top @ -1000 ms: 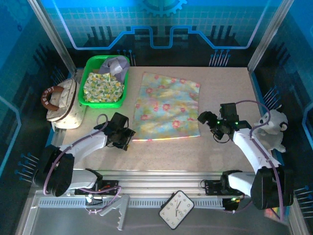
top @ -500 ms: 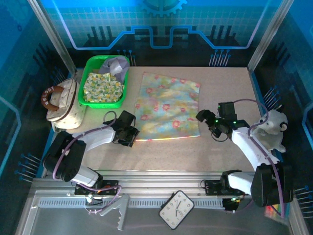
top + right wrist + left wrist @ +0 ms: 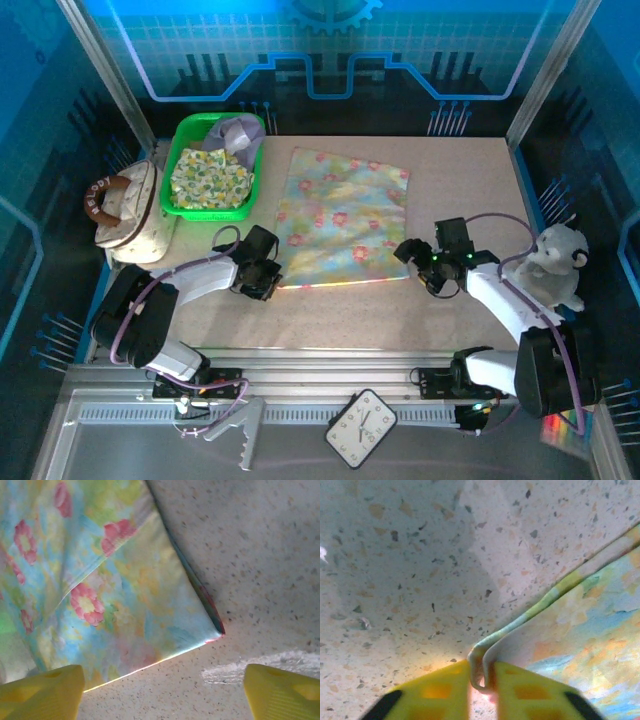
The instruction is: Fold and stack the skirts
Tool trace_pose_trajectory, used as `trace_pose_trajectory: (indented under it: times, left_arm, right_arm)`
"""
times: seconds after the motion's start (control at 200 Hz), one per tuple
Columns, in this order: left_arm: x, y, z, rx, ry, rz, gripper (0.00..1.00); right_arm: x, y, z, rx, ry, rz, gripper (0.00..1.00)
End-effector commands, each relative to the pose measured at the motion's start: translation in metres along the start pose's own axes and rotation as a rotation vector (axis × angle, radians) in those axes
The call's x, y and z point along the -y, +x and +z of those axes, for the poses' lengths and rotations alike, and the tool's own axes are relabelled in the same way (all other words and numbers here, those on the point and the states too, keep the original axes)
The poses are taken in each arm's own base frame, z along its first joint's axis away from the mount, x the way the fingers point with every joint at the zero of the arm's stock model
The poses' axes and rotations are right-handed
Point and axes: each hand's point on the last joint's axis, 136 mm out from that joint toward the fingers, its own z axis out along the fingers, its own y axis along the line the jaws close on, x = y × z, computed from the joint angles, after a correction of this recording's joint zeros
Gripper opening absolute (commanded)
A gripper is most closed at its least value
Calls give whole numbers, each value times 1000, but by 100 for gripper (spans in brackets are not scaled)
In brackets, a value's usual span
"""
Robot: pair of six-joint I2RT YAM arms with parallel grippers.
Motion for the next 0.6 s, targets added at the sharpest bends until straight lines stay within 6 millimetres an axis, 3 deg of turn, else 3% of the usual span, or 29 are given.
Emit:
trace_pose_trajectory:
  times: [0.0, 0.12, 0.335, 0.595]
  left_arm:
    - [10, -1, 3, 10, 40, 35, 10]
    - [10, -1, 1, 14, 48, 39, 4]
    - [5, -1, 1, 13, 57, 32, 3]
    - [5, 1, 1, 5, 62, 41, 1]
  right_arm:
    - [7, 6, 4, -3, 19, 50, 77]
    - [10, 14, 12, -30, 9, 108, 69]
    - [7, 18, 25, -56, 8, 167, 57]
    - [21, 15, 37, 2, 59, 218, 54]
